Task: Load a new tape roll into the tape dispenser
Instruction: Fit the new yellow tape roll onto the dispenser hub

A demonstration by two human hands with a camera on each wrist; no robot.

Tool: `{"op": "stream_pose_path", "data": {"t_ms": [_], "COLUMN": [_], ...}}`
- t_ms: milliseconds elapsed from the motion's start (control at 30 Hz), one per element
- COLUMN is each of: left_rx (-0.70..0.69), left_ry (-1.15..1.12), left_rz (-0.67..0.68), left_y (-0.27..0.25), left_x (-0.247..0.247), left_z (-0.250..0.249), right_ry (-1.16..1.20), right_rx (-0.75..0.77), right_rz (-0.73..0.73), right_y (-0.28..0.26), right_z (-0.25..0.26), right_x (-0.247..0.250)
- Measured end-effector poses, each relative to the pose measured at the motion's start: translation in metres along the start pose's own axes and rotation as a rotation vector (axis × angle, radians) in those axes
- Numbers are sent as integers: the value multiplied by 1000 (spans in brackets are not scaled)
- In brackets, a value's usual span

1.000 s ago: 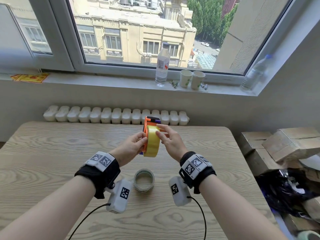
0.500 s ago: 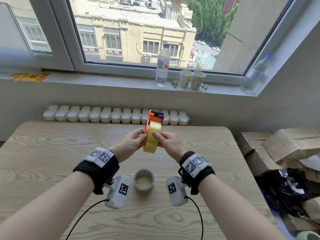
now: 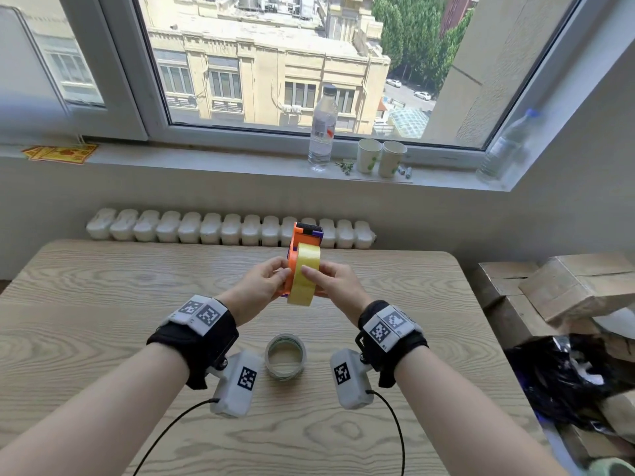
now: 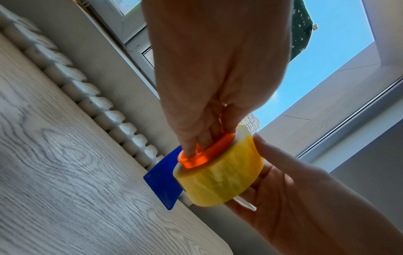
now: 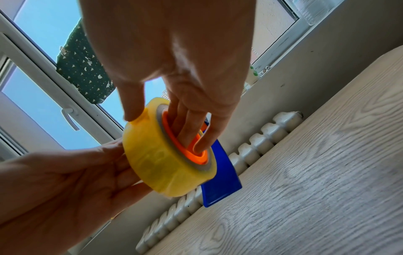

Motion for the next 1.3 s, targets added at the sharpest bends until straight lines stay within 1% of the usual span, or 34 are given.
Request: {"op": "stream_pose_path", "data": {"t_ms": [67,167,200,267,333,400,567,700,800,1000,1133,1233,1300], "left_rx": [12,24,25,21,16,17,6,6,15,5,6,-2,-9], "left_ry": [7,22,20,3,-13,-25,-31,-2,6,-35,-85,-86,-47], "left_rz": [3,-7,-17,-37,-52,-62,-45,-19,-30,-34,-28,-28,-29], "left_y": [0,-1,-1,0,0,1,-1,-2,-1,1,3,5,5], "left_x": [-3,-7,-7,-6,-4,-2,-3,-8,-9,-9,-5,-4,-4], "left_z": [2,5,6,7,7,6,5,4,6,6,6,7,6], "right_ry": [38,30,38,87,100,82,1,-4,-4,-3,9,-7,8], "right_rx": [-27,-75,-85,-87,-58,-29,-9,-54,-70,-62,-31,-17,-26], "right_rz": [-45,-97,-83,-10,48,54,-26,-79,-113,-88,17,-4,-24], "right_y": [0,1,1,0,-4,-4,-5,-1,3,1,-3,-4,-3], "right_z": [1,4,4,1,1,1,4,4,2,6,6,6,6], "right_x": [-1,-1,0,1,1,1,-1,-1,-1,-1,1,2,1]}}
Point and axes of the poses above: each hand's wrist, its own y-axis towards the middle knuckle, its own x-axis out of the back of the hand, z = x × y, the point moved 2 cm from there along y, towards the middle knuckle, and after that the axes turned 1 degree about -x, right-handed, at the moved point
